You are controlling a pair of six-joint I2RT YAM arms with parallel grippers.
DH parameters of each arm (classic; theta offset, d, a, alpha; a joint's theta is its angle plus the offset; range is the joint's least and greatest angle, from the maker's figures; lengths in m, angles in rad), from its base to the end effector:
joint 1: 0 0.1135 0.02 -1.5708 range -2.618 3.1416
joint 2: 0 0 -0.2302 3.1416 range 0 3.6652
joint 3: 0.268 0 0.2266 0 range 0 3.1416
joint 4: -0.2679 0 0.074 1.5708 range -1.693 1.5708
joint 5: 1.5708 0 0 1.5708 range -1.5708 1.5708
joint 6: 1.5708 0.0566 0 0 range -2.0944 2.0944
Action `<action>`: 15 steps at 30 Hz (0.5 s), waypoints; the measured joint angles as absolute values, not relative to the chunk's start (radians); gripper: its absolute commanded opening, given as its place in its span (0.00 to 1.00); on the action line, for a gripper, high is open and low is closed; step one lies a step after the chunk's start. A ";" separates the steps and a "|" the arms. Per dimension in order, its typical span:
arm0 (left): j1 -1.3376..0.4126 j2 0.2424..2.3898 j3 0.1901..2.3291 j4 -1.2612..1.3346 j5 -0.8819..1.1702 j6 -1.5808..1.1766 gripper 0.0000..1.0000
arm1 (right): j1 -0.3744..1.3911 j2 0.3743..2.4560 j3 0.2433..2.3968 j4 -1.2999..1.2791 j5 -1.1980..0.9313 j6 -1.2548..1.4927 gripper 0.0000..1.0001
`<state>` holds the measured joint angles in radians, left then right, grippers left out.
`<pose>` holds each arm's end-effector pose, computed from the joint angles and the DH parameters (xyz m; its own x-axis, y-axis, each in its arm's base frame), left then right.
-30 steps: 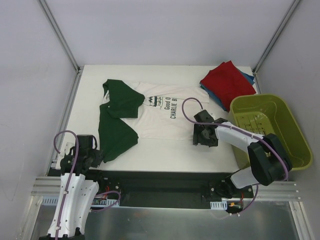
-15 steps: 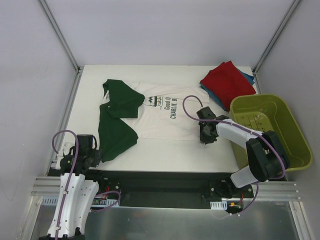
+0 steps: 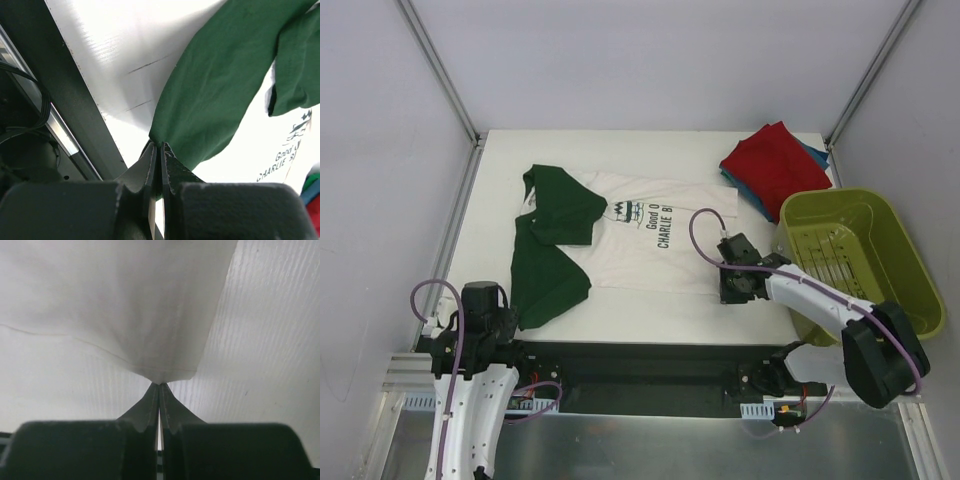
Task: Fold and stack the t-shirts
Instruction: Grap the side of the flattened tshirt closest away from the robot with both arms
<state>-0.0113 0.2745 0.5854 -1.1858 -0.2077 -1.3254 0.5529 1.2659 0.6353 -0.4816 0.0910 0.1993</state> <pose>0.0712 0.0109 0.2006 -0.0689 -0.9485 -0.3093 -0.7738 0.2465 -0.5835 0.1903 0.1114 0.1358 -0.8447 -0.2896 -0.4502 -0.3280 0.9447 0.0078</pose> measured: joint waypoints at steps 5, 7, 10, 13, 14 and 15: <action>-0.011 0.260 0.598 -1.194 -0.192 -1.316 0.00 | 0.583 1.169 0.633 -0.523 0.089 0.209 0.00; -0.011 0.267 0.598 -1.179 -0.175 -1.304 0.00 | 0.583 1.159 0.642 -0.542 0.093 0.208 0.01; -0.012 0.315 0.598 -1.109 -0.126 -1.287 0.00 | 0.582 1.168 0.685 -0.575 0.101 0.204 0.01; -0.011 0.414 0.603 -1.023 -0.086 -1.273 0.00 | 0.576 1.198 0.751 -0.592 0.108 0.200 0.01; -0.011 0.457 0.611 -0.992 -0.081 -1.270 0.00 | 0.571 1.213 0.770 -0.593 0.109 0.199 0.01; -0.011 0.501 0.620 -0.959 -0.075 -1.267 0.00 | 0.564 1.233 0.796 -0.599 0.112 0.197 0.01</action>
